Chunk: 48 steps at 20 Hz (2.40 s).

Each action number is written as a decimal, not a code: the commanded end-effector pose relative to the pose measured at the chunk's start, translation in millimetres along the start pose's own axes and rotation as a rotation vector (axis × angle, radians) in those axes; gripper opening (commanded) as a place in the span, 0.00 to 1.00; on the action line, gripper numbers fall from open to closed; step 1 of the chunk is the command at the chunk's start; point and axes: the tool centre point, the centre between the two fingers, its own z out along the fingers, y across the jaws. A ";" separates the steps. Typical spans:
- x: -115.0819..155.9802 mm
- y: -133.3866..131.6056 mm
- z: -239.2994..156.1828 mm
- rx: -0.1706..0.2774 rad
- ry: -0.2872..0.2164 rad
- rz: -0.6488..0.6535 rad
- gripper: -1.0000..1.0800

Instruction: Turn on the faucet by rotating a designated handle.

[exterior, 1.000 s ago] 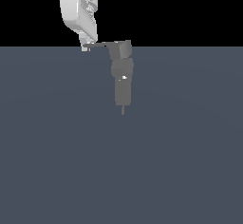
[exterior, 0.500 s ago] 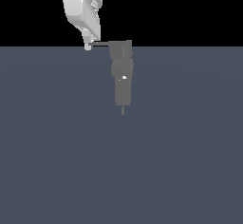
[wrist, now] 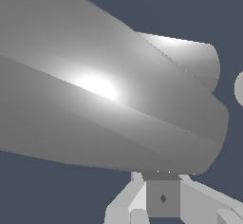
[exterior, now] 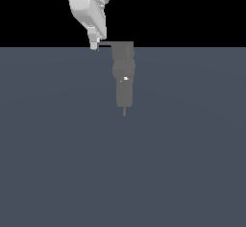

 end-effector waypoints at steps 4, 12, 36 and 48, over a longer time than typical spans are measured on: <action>18.8 14.4 -4.3 0.005 -0.001 0.010 0.00; 42.4 19.8 -1.0 0.000 0.001 0.000 0.00; 133.5 -0.1 -1.7 -0.001 0.001 -0.016 0.00; 168.8 -25.9 -3.2 0.002 0.000 -0.004 0.00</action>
